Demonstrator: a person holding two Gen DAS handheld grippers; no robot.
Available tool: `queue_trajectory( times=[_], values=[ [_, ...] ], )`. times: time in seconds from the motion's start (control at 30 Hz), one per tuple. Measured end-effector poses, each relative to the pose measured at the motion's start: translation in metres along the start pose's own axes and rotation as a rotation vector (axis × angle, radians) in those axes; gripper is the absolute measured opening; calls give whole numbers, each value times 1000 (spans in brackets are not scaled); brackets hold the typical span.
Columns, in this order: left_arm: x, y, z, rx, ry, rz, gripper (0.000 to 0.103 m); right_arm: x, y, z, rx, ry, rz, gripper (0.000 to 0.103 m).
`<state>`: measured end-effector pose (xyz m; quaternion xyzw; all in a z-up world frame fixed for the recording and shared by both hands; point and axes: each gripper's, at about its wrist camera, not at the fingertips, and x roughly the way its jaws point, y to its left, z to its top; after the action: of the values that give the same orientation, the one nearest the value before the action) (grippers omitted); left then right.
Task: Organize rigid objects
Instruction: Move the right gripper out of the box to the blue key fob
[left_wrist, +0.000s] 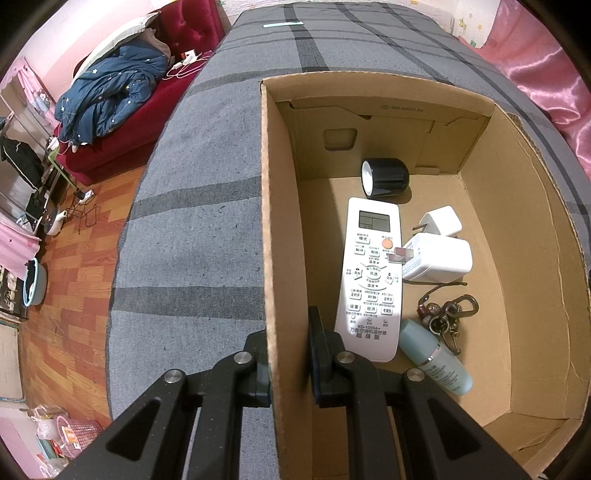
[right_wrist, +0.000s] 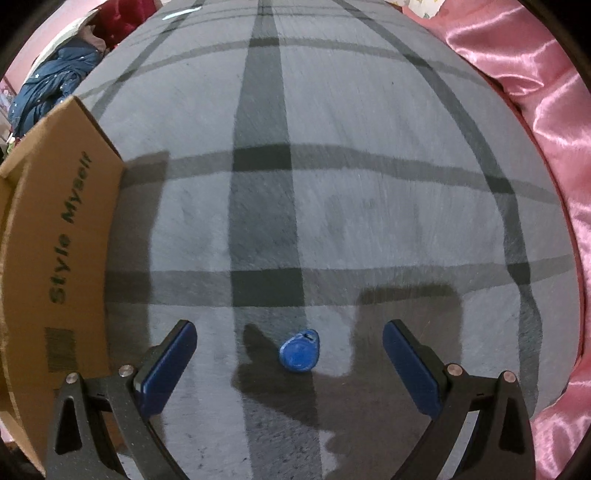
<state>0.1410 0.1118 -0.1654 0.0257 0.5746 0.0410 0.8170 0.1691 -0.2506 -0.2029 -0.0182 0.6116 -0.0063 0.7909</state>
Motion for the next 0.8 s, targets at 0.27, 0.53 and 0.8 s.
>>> queue_trajectory(
  times=[0.27,0.53,0.8],
  values=[
    [0,1,0,1,-1,0,14,26,-8,-8,13,39,-23,103],
    [0,1,0,-1,-1,-1,14,52,-12,-19,-2,88,-29,103],
    [0,2,0,1,-1,1,14,57,-18,-20,3,90,-17,103]
  ],
)
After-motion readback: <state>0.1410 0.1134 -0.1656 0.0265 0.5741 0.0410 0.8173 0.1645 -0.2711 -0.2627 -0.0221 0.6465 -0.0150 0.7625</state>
